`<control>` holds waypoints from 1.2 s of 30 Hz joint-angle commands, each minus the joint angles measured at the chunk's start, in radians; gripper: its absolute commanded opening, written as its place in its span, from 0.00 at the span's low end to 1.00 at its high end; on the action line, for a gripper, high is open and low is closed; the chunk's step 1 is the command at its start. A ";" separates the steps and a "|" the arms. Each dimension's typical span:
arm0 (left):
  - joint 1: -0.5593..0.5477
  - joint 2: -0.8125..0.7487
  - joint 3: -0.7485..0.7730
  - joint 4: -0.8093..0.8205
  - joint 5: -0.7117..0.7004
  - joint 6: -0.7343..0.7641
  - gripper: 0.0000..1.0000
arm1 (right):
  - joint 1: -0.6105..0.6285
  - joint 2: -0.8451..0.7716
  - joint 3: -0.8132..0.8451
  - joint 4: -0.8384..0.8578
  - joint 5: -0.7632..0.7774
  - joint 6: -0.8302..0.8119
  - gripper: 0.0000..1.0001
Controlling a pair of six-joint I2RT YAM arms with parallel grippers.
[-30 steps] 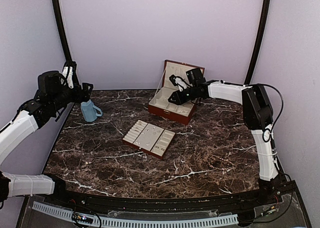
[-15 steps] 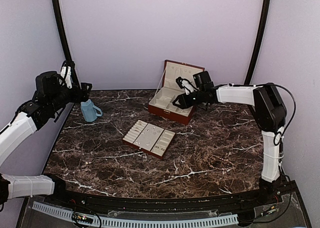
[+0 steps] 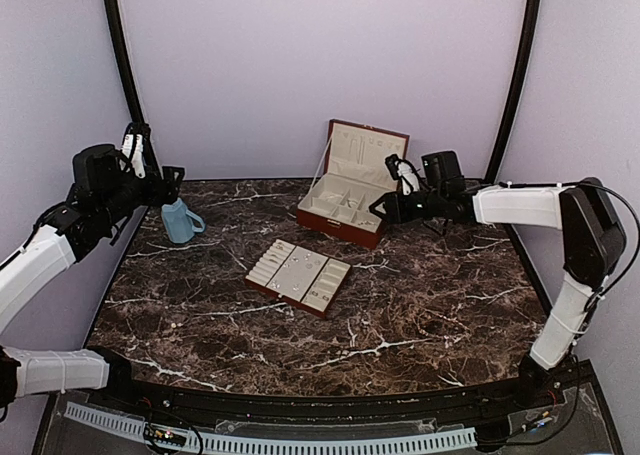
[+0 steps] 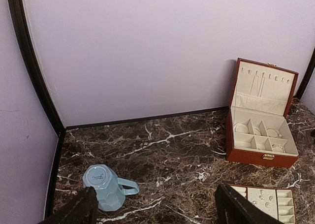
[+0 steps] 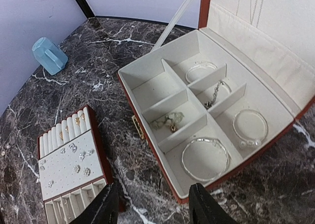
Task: Organize the mixed jewelry
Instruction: Place the bracelet in the bracelet compartment.
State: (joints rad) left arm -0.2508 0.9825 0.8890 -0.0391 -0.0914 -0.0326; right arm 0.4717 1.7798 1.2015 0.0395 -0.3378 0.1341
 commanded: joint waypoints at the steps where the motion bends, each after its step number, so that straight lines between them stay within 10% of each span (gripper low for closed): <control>1: -0.008 0.018 -0.013 0.024 -0.017 0.008 0.85 | -0.006 -0.112 -0.109 0.097 0.016 0.109 0.48; 26: -0.042 -0.074 -0.221 -0.671 -0.008 -0.717 0.72 | -0.011 -0.269 -0.350 0.175 0.053 0.183 0.46; 36: -0.042 0.115 -0.232 -0.829 0.053 -0.798 0.46 | -0.012 -0.336 -0.410 0.188 0.088 0.196 0.46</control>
State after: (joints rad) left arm -0.2901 1.0065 0.6518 -0.7559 -0.0834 -0.7841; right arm 0.4644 1.4940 0.8169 0.1864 -0.2687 0.3202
